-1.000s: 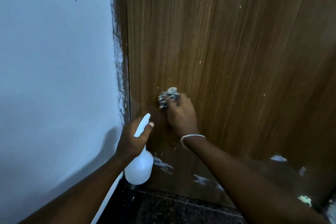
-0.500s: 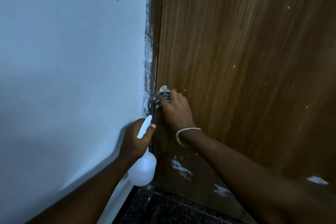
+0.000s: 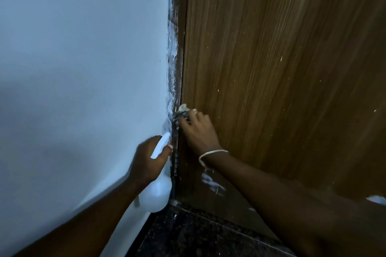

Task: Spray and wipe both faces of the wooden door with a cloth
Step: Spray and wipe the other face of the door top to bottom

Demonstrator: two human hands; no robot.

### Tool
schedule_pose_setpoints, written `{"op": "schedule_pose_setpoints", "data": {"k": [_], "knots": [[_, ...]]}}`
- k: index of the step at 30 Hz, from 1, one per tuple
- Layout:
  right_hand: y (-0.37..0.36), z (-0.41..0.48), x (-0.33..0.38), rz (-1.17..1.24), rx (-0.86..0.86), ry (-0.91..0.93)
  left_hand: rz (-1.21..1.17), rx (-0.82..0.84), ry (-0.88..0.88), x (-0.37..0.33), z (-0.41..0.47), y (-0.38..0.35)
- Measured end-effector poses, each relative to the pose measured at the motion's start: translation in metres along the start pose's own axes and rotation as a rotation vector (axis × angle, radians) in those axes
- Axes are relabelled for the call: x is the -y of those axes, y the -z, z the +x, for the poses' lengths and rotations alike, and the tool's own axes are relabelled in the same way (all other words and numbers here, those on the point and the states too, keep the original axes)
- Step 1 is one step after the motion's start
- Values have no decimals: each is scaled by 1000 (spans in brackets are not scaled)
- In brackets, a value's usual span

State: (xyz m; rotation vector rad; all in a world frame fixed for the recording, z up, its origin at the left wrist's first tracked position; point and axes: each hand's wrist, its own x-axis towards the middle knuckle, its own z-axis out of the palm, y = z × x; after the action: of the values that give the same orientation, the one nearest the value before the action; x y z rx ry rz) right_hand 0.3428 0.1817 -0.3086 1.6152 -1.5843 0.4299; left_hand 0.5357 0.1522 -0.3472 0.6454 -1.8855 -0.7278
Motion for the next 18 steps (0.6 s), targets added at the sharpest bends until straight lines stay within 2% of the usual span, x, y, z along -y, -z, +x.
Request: {"op": "schedule_pose_setpoints", "data": {"k": [2,5,9,12,15,18], "knots": [[-37,-34,25,50,92,143,1,-6,-41,-2,1,0],[-61,-89,28,127,167,170,0,4,-57,-2,1,-1],[-48,-84,10,85,227,222,49,32,-33,2,-4,-6],[-19,-88,-14,82,207,210,-63,118,17,-4,-10,-13],[37,-116,-55,52,211,27,-160,270,66,-6,-18,-28],[90,-123,-95,103,2,-391,-138,349,118,-16,-30,-41]]}}
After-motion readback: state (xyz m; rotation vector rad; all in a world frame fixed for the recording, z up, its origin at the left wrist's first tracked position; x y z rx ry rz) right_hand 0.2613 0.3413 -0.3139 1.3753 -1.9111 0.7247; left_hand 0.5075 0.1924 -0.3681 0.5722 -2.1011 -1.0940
